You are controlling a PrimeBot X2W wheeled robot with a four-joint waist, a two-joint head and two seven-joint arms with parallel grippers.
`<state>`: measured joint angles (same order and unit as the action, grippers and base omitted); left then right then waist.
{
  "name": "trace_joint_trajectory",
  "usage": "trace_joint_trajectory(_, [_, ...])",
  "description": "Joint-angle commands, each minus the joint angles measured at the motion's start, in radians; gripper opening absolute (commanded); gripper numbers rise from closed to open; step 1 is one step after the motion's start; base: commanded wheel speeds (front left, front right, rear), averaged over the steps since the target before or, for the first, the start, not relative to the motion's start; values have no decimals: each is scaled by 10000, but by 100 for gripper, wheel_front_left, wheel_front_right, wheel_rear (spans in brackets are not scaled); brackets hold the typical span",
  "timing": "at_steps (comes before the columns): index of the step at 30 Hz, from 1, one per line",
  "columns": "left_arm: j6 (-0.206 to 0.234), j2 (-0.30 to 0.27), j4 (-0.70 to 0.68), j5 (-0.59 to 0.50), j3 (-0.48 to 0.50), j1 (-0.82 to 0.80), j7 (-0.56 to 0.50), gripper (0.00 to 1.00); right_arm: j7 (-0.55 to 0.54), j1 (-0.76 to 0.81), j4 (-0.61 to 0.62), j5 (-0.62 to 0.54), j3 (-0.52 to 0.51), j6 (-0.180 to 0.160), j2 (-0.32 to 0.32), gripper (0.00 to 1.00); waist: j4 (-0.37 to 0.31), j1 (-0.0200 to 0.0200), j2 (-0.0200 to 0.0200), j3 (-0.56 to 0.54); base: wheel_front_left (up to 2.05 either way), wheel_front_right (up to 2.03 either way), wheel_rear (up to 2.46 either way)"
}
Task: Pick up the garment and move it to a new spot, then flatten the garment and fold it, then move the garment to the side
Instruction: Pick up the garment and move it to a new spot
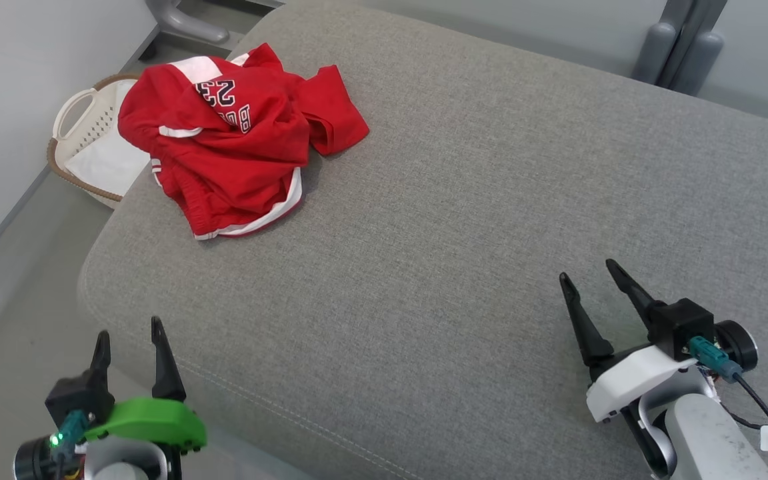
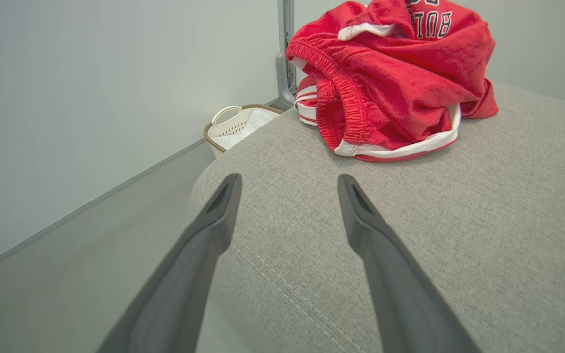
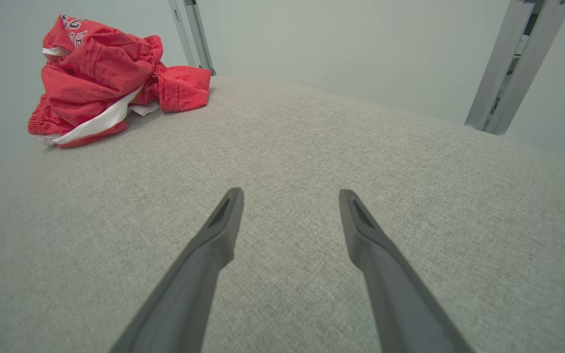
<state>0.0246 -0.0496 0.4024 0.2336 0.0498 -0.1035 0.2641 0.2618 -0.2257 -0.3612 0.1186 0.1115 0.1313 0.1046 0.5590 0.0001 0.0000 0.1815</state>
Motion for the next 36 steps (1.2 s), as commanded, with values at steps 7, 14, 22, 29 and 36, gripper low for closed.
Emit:
trace_joint_trajectory(7, [-826,-86,813,-101,726,-2411,7,100,48,-286,476,-304,-135,-11,413,100,-540,-1,0,1160,0,0,0])
trace_joint_trajectory(14, [-1296,-567,1671,-383,1355,-4647,7,100,48,-888,825,-380,64,-11,723,100,-1301,-1,0,2295,0,0,0])
trace_joint_trajectory(22, [-1500,-1093,2661,-613,1319,-6159,7,100,46,-1242,1018,-333,237,-11,722,100,-1914,-1,0,2885,0,0,0])
trace_joint_trajectory(29, [-1367,-1703,4046,-885,1418,-7043,7,100,26,-1504,1013,-306,492,-11,705,100,-2430,-1,0,3170,0,0,0])
trace_joint_trajectory(36, [-957,-1971,6573,-790,1495,-7690,-779,46,24,-1459,1044,-274,565,-12,676,100,-2760,-1,0,3157,0,0,0])
